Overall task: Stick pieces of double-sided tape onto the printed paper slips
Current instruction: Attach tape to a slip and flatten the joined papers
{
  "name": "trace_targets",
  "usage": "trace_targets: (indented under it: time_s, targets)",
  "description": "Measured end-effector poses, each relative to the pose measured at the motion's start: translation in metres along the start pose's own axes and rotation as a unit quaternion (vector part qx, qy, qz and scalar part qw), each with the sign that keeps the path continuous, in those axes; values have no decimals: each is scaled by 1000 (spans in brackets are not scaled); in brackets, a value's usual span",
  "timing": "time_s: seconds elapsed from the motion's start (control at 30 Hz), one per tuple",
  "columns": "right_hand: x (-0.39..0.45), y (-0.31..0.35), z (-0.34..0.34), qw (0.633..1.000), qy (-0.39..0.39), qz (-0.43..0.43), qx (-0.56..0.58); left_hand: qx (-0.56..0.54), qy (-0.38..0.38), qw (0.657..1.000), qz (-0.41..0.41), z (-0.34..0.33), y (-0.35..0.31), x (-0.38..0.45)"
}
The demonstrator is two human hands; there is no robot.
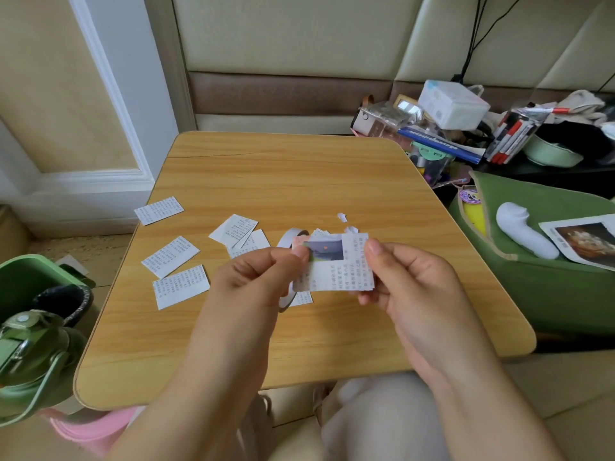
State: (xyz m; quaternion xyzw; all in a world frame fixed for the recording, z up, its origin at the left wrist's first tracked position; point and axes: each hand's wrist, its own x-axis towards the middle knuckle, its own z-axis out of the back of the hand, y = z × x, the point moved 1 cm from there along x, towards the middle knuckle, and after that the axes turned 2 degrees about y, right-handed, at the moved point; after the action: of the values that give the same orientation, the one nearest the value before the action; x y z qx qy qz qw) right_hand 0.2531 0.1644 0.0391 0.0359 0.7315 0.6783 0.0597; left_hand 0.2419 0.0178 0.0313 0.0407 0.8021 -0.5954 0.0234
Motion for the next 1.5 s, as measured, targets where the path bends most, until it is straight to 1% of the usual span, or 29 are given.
trace_targets:
  time_s: [0.1, 0.23, 0.3, 0.5, 0.73, 0.87, 1.1, 1.5]
  targets:
    - [2, 2, 4, 1000, 5, -19, 12, 10, 0, 1000, 1, 3, 0, 3]
    - [3, 2, 2, 998, 16, -7, -54, 8, 11, 1000, -1, 0, 1, 2]
    - [2, 2, 1, 998, 21, 4, -65, 11, 15, 1000, 3, -1, 0, 1]
    - [3, 8, 3, 998, 27, 14, -52, 15, 8, 1000, 5, 3, -2, 2]
    - [4, 10, 5, 998, 23, 13, -50, 123, 44, 991, -4, 11, -2, 5]
    - [3, 10, 5, 998, 20, 13, -61, 127, 55, 990, -8, 14, 2, 7]
    - [6, 7, 6, 998, 38, 4, -52, 154, 59, 986, -12, 15, 0, 8]
    - [8, 4, 9, 998, 47, -10, -35, 148, 57, 987, -12, 14, 2, 9]
